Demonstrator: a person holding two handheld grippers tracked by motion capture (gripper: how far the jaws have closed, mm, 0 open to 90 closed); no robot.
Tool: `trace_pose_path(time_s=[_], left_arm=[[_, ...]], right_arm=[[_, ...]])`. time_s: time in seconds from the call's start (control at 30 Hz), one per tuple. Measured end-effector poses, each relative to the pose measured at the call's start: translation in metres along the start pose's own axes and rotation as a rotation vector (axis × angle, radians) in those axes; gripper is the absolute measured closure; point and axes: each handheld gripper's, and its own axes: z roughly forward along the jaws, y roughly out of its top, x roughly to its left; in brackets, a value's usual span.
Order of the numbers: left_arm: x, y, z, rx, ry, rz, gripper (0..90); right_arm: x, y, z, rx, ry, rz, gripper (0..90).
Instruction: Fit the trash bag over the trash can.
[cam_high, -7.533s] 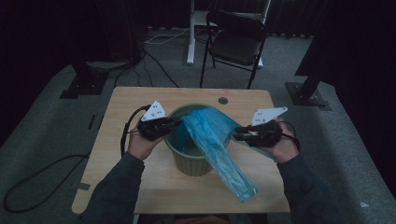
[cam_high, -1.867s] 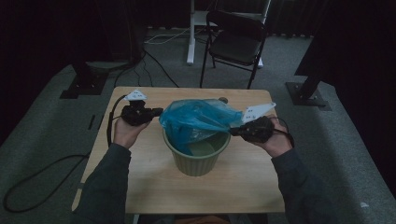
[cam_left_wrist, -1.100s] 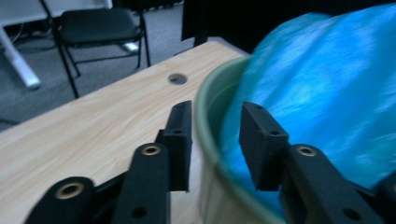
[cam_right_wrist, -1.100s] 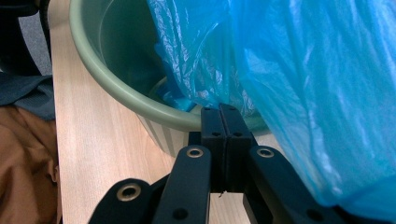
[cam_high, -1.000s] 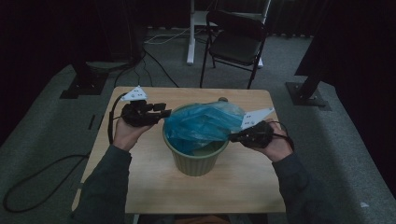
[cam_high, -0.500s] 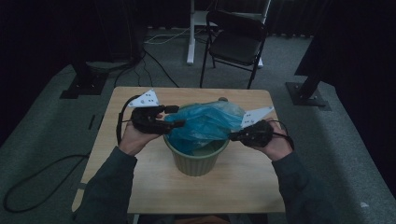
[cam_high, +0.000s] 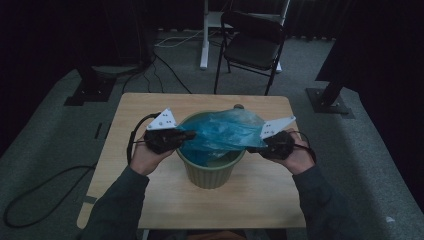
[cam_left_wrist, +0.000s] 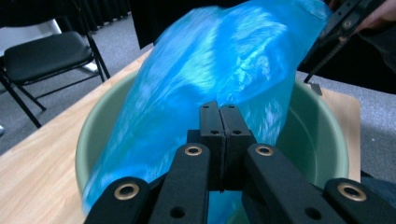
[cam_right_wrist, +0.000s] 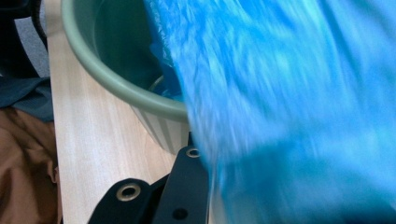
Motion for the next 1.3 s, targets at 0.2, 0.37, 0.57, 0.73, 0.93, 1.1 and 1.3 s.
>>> trace_pose_path(time_s=[0.2,0.37,0.57,0.73,0.93,1.1,1.3], left_arm=[[0.007,-0.030,-0.014,0.020,0.003,-0.059,89.8],[0.013,-0.050,-0.024,0.010,0.000,-0.119,89.9],[0.017,-0.063,-0.034,0.036,0.027,-0.132,89.9],[0.025,-0.075,-0.034,0.075,0.069,-0.154,89.9],[0.034,-0.080,-0.031,0.086,0.111,-0.183,89.9],[0.033,-0.076,-0.032,0.071,0.122,-0.178,89.8],[0.035,-0.072,-0.032,0.062,0.132,-0.178,89.7]], right_arm=[[0.004,-0.006,0.000,-0.005,0.035,0.004,89.9],[0.008,-0.009,0.001,-0.020,0.066,0.006,89.9],[0.016,-0.009,0.004,-0.013,0.104,-0.016,90.0],[0.022,-0.008,0.009,-0.006,0.134,-0.031,89.9],[0.026,-0.007,0.017,0.015,0.163,-0.048,86.6],[0.029,-0.003,0.008,-0.017,0.173,-0.073,69.8],[0.029,0.004,-0.014,-0.115,0.159,-0.075,64.4]])
